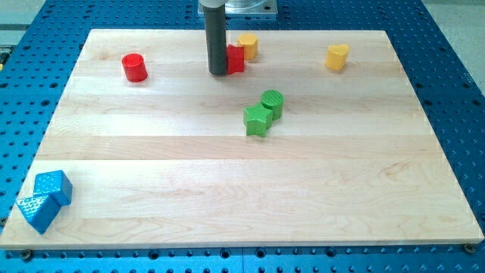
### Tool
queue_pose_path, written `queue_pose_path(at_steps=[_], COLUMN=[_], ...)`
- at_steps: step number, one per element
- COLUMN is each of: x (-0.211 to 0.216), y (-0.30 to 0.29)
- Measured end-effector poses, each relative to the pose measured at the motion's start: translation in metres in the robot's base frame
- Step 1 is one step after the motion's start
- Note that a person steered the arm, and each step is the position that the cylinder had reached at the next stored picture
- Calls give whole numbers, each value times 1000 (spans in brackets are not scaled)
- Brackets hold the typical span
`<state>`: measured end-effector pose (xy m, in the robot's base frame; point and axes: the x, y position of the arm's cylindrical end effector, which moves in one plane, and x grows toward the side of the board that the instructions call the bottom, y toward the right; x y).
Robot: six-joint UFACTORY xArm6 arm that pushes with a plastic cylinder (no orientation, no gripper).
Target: Push the heart into the hexagon
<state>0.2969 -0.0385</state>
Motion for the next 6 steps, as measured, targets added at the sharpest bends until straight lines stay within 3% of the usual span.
queue_pose_path(at_steps=[1,3,4,5,6], x=[31,57,30,1,-11], y=[-1,199,262,218,217])
